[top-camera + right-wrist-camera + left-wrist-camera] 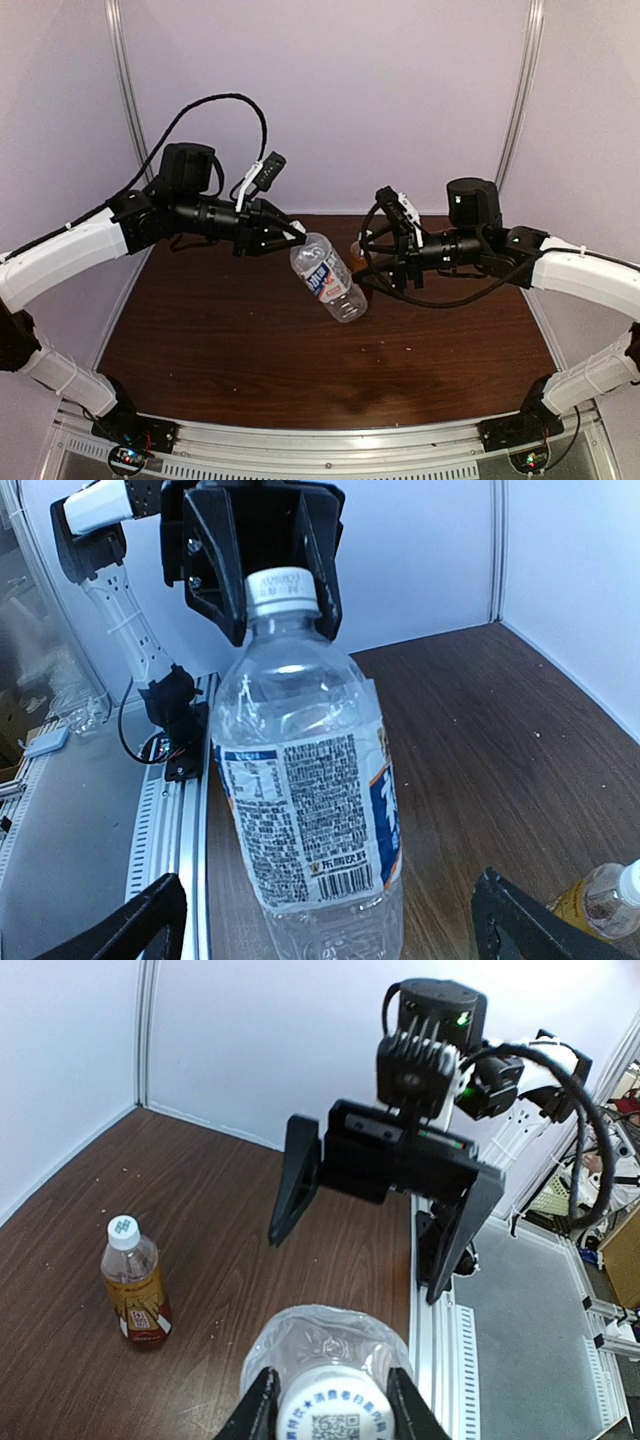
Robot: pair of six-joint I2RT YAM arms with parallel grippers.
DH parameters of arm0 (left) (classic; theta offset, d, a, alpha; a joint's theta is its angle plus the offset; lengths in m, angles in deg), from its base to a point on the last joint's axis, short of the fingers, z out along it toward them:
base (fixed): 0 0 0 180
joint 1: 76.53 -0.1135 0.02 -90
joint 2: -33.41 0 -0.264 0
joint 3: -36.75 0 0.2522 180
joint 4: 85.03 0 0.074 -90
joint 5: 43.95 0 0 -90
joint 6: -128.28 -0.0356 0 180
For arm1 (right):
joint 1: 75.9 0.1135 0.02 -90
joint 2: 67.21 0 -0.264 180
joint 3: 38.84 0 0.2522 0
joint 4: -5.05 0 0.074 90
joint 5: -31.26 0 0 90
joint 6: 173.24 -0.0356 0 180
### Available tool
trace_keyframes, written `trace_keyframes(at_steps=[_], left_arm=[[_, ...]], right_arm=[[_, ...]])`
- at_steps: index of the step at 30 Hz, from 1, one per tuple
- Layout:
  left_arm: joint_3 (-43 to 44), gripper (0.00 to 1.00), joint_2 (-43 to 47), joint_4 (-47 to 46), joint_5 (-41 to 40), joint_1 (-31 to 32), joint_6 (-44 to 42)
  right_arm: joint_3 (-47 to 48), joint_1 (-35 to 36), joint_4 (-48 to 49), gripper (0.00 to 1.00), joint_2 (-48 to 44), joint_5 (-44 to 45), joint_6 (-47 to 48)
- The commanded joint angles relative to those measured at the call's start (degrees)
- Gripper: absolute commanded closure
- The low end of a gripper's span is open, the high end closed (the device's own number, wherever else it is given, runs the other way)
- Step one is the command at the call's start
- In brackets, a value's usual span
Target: Unscrew the bottle caps
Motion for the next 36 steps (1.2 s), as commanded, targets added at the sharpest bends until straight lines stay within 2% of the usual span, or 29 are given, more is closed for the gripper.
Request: trace_keyframes(at_steps=[1, 11, 19, 27, 31, 34, 36], left_arm=[[0.9, 0.94, -0.1, -7.1, 4.7, 0.6, 2.9], [-0.2, 0.94, -0.5, -7.1, 5.2, 3.4, 1.6], [-0.9, 0.95, -0.2, -7.2, 4.4, 3.6, 1.3], [-1.6, 0.95, -0.1, -7.1, 3.5, 3.7, 1.3], [-2.4, 0.94, 0.1, -7.5, 2.7, 3.6, 1.4], [-4.1, 0.88, 0.7, -9.9, 2.5, 3.7, 2.4], [-5.4, 0.78, 1.4, -12.1, 2.6, 3.7, 3.1]], right_arm=[[4.0, 2.2, 0.5, 0.0, 4.0, -2.2, 1.1], [8.4, 5.4, 0.3, 0.0, 11.3, -4.4, 2.7], [8.7, 6.5, 2.0, 0.08, 13.4, -6.5, 2.1], [7.3, 6.8, 5.3, 0.28, 12.7, -7.6, 1.4], [6.4, 6.8, 5.6, 0.43, 12.2, -8.3, 1.1], [5.7, 6.8, 6.9, 0.49, 11.8, -8.9, 1.0], [5.1, 6.8, 7.5, 0.52, 11.8, -9.7, 0.7]])
